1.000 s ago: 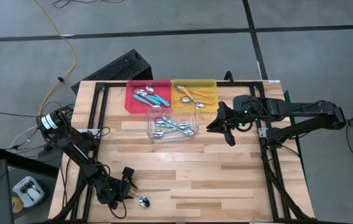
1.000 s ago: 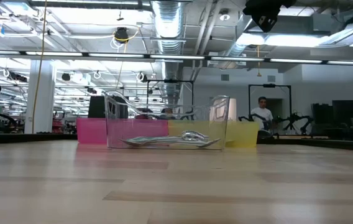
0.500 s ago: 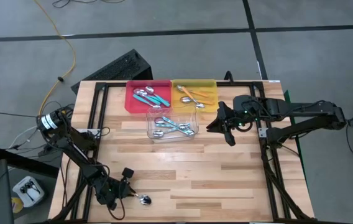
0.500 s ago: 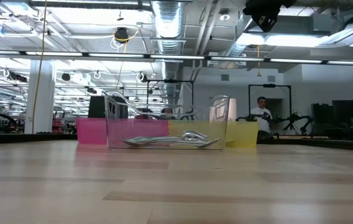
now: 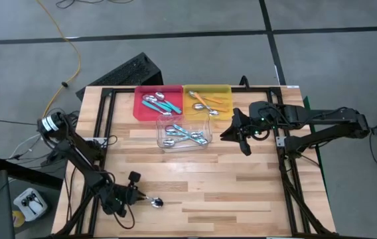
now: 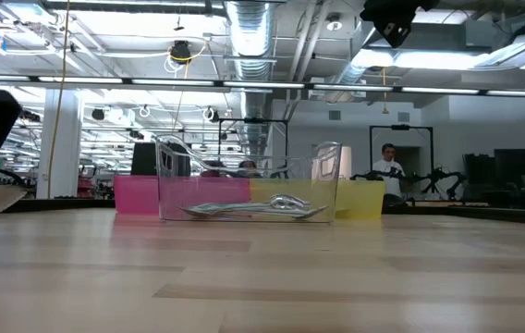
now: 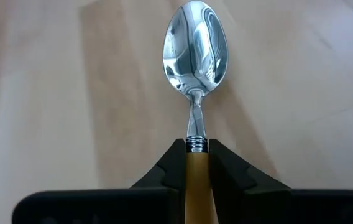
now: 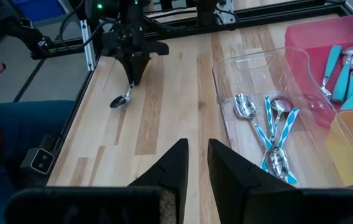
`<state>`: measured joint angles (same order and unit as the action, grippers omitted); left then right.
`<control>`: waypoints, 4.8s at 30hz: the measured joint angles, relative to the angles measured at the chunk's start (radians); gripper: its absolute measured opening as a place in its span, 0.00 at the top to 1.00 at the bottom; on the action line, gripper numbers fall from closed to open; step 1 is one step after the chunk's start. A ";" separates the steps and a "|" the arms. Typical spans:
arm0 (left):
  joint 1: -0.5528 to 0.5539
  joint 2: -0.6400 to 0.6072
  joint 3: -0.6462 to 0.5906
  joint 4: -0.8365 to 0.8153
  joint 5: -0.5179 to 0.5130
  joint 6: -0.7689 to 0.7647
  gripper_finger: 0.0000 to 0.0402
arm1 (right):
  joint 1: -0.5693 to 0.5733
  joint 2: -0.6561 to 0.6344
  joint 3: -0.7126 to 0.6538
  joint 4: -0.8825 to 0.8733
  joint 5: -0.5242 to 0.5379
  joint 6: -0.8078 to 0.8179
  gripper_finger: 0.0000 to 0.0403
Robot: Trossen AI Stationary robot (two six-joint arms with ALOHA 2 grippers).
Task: Sort silverware by color (type)
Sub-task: Put the yellow spoon into the yellow bin
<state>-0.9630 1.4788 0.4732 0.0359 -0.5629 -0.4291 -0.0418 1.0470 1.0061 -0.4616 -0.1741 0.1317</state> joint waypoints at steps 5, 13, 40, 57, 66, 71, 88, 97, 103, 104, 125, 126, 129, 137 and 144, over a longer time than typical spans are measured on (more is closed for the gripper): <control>0.000 -0.105 0.000 -0.090 -0.073 -0.028 0.94 | 0.000 0.000 0.000 0.018 0.001 0.000 0.78; 0.052 -0.289 0.002 -0.196 -0.200 -0.029 0.94 | 0.000 0.024 0.000 0.114 0.083 -0.009 0.78; 0.425 -0.754 0.003 -0.367 -0.063 0.328 0.94 | -0.039 0.038 0.001 0.344 0.229 -0.193 0.78; 0.691 -0.914 -0.031 -0.228 0.115 0.541 0.94 | -0.108 0.125 0.000 0.373 0.117 -0.218 0.78; 0.777 -0.917 -0.031 -0.219 0.149 0.577 0.93 | -0.142 0.187 0.000 0.397 0.105 -0.235 0.78; 0.828 -0.917 -0.031 -0.204 0.218 0.580 0.93 | -0.151 0.186 0.000 0.412 0.041 -0.238 0.78; 0.994 -0.917 -0.043 -0.142 0.369 0.633 0.93 | -0.158 0.185 0.000 0.454 0.015 -0.256 0.78; 1.105 -0.921 -0.156 0.041 0.459 0.617 0.93 | -0.158 0.185 0.000 0.480 0.015 -0.264 0.78; 1.161 -0.925 -0.167 0.087 0.527 0.604 0.93 | -0.158 0.185 0.000 0.479 0.015 -0.264 0.78; 1.171 -0.925 -0.167 0.094 0.532 0.606 0.93 | -0.159 0.185 0.000 0.479 0.015 -0.264 0.78; 1.402 -0.922 -0.166 0.161 0.698 0.603 0.93 | -0.175 0.185 0.001 0.511 0.014 -0.298 0.78; 1.404 -0.922 -0.166 0.168 0.699 0.603 0.93 | -0.180 0.185 0.000 0.523 0.012 -0.294 0.78; 1.405 -0.923 -0.166 0.168 0.699 0.600 0.93 | -0.207 0.164 0.000 0.551 0.002 -0.264 0.78; 1.405 -0.923 -0.166 0.167 0.699 0.585 0.93 | -0.288 -0.053 0.001 0.426 -0.090 -0.239 0.78; 1.404 -0.922 -0.166 0.173 0.699 0.581 0.93 | -0.288 -0.202 0.001 0.208 -0.091 -0.269 0.78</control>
<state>0.4412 0.5564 0.3077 0.2086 0.1360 0.1523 -0.3302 0.8449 1.0069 -0.2535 -0.2654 -0.1368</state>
